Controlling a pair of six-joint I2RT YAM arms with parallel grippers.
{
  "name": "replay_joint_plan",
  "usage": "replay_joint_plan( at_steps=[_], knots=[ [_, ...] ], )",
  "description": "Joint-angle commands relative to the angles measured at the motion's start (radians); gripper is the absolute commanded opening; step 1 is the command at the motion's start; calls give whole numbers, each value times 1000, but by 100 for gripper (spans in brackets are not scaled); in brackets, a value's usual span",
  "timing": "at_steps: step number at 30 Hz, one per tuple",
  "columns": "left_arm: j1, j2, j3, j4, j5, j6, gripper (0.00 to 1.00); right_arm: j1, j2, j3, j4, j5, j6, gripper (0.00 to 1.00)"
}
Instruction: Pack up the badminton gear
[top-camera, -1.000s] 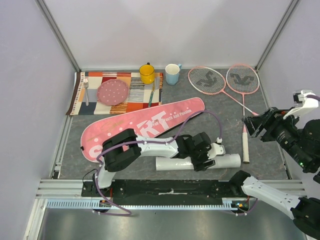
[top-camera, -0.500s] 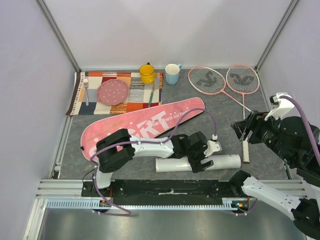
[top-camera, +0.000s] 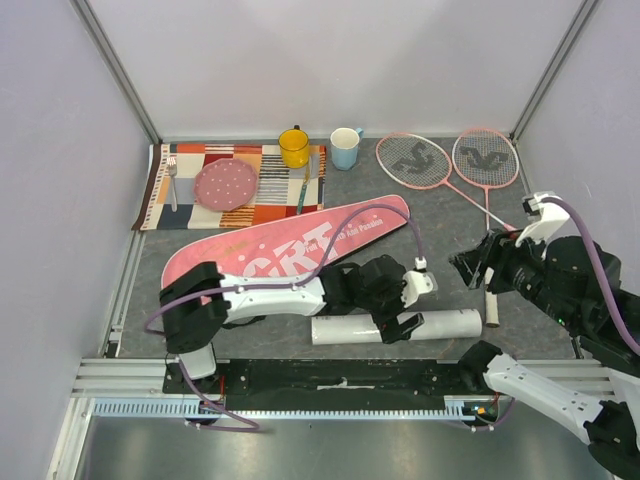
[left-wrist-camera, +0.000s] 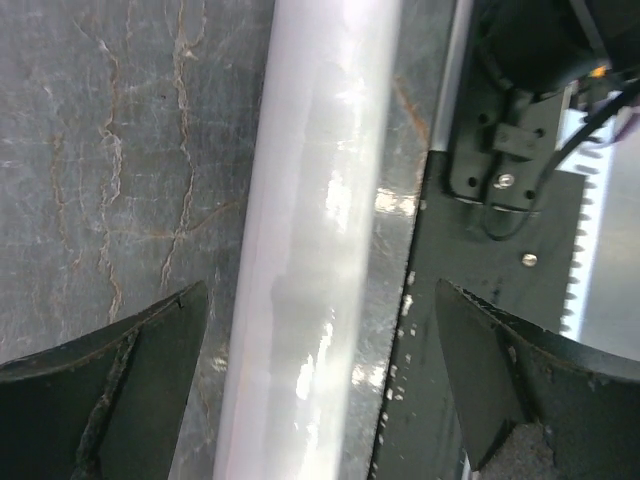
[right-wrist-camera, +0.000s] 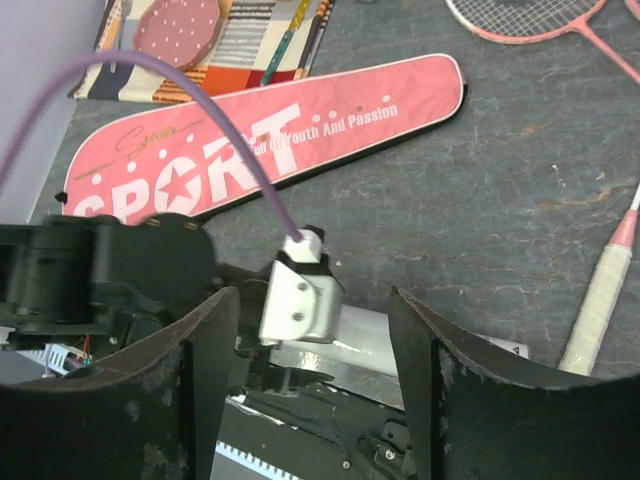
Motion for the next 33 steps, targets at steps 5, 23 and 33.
replay_joint_plan(
  at_steps=[5,23,33],
  knots=[
    [2,-383,-120,31,-113,-173,100,4,11,-136,117,-36,74,75],
    [897,-738,-206,-353,53,-382,98,-155,540,-751,1414,-687,535,80],
    [991,-416,-180,-110,236,-406,86,-58,879,-748,1589,-431,710,65]
  ],
)
